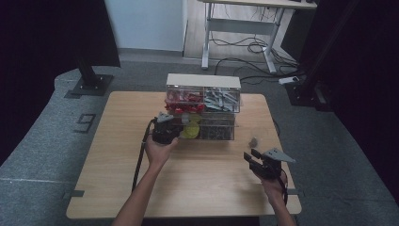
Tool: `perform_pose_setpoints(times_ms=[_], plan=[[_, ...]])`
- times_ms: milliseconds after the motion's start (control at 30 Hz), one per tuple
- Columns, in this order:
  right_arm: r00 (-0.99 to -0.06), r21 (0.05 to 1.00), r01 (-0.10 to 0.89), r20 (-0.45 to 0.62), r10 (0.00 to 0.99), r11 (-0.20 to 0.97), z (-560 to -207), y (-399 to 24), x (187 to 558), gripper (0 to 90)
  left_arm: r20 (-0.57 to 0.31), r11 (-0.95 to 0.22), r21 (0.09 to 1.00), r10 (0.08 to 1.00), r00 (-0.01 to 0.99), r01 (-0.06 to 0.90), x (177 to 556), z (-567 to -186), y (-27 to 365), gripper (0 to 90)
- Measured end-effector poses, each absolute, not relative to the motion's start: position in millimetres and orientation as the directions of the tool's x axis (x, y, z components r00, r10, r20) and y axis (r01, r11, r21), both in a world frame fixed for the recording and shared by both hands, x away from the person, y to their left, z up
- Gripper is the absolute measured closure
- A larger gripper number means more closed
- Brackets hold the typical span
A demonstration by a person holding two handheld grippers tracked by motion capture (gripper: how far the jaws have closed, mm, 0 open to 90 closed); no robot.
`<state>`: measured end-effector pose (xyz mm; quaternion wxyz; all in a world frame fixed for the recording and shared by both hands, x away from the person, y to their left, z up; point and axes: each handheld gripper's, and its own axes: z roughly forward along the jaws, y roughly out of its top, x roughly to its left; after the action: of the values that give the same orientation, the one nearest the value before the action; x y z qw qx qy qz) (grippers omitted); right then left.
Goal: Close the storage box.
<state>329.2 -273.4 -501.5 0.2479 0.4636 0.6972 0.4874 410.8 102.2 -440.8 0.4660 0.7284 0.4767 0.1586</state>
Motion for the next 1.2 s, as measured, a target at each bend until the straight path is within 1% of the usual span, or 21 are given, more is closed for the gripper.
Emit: perform_pose_setpoints(times_ms=[200,567,933,1200], plan=[[-0.459,0.908,0.408,0.118,0.881,0.091,-507.2,-271.9,324.1,57.9,-0.217,-0.111,0.828,0.841,0.496,0.55,406.0,-443.8,103.6,90.0],[-0.453,0.888,0.452,0.142,0.88,0.089,-523.4,-276.1,321.8,57.8,-0.224,-0.112,0.819,0.84,0.494,0.562,400.2,-456.1,107.8,90.0],[-0.462,0.88,0.463,0.14,0.876,0.104,-532.1,-272.2,318.9,57.4,-0.234,-0.116,0.808,0.838,0.494,0.578,397.2,-467.4,106.4,90.0],[-0.459,0.88,0.468,0.16,0.874,0.084,-537.0,-278.3,314.3,56.7,-0.244,-0.11,0.798,0.84,0.485,0.592,395.0,-478.8,106.2,90.0]])
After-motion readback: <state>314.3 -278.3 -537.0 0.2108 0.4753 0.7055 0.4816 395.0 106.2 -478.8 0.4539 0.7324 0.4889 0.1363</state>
